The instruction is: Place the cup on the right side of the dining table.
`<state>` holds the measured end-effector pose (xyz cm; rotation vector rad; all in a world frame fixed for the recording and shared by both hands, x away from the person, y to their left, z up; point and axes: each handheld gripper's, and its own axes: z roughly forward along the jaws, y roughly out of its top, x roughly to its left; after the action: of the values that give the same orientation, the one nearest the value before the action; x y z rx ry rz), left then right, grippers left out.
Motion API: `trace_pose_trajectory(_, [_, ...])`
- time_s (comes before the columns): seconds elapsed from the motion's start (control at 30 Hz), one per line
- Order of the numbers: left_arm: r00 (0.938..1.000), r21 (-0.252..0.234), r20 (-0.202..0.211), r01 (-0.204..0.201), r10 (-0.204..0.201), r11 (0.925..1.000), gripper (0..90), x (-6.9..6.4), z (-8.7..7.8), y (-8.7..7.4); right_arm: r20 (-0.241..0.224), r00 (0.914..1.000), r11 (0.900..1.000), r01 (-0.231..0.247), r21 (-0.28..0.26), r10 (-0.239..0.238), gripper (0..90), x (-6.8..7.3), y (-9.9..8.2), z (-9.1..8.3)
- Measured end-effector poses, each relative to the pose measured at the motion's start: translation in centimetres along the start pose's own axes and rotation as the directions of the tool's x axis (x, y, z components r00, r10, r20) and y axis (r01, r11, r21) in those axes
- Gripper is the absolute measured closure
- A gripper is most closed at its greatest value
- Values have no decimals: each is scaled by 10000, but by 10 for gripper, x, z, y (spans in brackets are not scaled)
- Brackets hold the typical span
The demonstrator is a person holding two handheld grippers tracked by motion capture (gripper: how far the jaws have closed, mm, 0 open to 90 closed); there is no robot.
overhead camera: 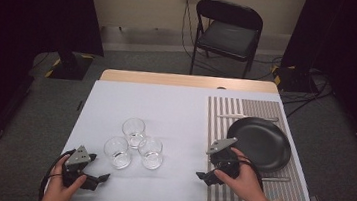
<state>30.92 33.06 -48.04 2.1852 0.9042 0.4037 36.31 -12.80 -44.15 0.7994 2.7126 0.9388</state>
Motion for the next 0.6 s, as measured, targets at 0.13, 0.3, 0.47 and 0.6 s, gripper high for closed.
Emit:
trace_pose_trajectory(0.13, [10000,-5,15,-5,5,10000,83,0,0,0,-29,10000,10000,64,-2,-64,134,0,4,0])
trace_pose_trajectory(0.3, [10000,-12,12,-6,6,10000,84,0,0,0,-67,10000,10000,66,-16,-67,134,0,7,0])
trace_pose_trajectory(0.47, [10000,5,-4,-12,12,10000,84,0,0,0,-70,9999,9999,143,-4,-143,134,1,12,0])
trace_pose_trajectory(0.6, [10000,-6,10,-5,5,10000,84,0,0,0,-119,9998,9998,174,-31,-175,134,2,15,1])
